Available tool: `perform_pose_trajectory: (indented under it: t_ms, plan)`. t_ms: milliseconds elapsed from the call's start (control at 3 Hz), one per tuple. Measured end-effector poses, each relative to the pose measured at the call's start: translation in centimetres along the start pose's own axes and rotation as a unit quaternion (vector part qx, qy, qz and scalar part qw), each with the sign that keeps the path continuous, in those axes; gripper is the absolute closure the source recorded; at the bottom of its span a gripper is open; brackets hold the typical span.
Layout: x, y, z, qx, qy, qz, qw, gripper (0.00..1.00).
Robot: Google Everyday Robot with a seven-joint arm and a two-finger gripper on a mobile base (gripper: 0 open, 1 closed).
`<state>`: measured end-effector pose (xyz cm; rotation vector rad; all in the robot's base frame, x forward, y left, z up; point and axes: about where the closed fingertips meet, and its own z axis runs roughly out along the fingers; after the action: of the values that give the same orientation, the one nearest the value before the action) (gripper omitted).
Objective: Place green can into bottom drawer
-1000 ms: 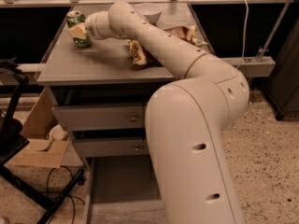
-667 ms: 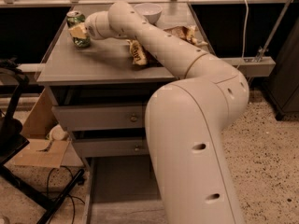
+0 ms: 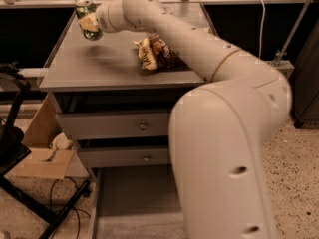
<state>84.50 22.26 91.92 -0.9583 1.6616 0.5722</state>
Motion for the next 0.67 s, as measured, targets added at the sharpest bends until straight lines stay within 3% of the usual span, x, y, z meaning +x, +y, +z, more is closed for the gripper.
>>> perform_pose_trajectory:
  t_ms: [333,667]
  plan:
    - [-3.3,0.6,-5.9,0.013,-0.008,-0.024,0.9996,1.00]
    - [-6.8,2.3,-14.6,0.034,-0.035,-0.038,0.9981,1.00]
